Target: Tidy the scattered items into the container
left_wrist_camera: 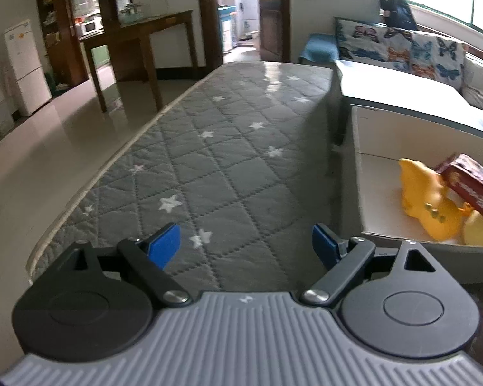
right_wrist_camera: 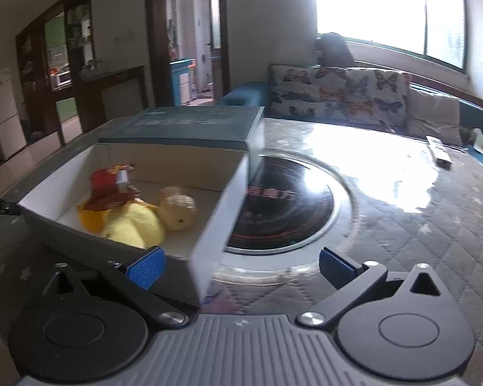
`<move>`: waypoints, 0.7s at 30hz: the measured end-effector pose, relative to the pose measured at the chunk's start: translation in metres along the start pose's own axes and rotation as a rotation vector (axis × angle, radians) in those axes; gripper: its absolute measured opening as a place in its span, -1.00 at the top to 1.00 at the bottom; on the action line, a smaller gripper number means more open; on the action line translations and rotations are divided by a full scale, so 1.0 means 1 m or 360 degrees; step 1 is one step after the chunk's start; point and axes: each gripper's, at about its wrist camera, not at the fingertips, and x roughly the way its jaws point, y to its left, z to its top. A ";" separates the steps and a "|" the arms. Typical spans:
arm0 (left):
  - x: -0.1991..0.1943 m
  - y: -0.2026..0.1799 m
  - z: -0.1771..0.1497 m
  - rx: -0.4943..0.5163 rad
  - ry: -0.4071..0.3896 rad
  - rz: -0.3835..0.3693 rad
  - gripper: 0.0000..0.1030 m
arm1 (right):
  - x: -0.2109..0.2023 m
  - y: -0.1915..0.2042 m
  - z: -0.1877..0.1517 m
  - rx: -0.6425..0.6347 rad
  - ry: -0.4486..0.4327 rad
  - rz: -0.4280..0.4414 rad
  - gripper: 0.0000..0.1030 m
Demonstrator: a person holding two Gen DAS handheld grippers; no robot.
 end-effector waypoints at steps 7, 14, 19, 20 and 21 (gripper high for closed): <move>0.010 0.013 -0.004 -0.0074 -0.0018 0.0089 -0.72 | 0.001 -0.028 -0.006 0.0055 -0.0027 -0.0128 -1.00; 0.032 0.046 0.010 -0.0211 -0.0075 0.0192 -0.79 | 0.012 -0.075 -0.015 0.0150 -0.0100 -0.0360 -1.00; 0.050 0.063 0.014 -0.0277 -0.0097 0.0198 -0.80 | 0.021 -0.118 -0.021 0.0305 -0.0105 -0.0505 -1.00; 0.053 0.065 0.015 -0.0278 -0.0103 0.0208 -0.80 | 0.023 -0.126 -0.023 0.0330 -0.0101 -0.0530 -1.00; 0.055 0.066 0.015 -0.0278 -0.0105 0.0209 -0.80 | 0.025 -0.131 -0.024 0.0338 -0.0094 -0.0554 -1.00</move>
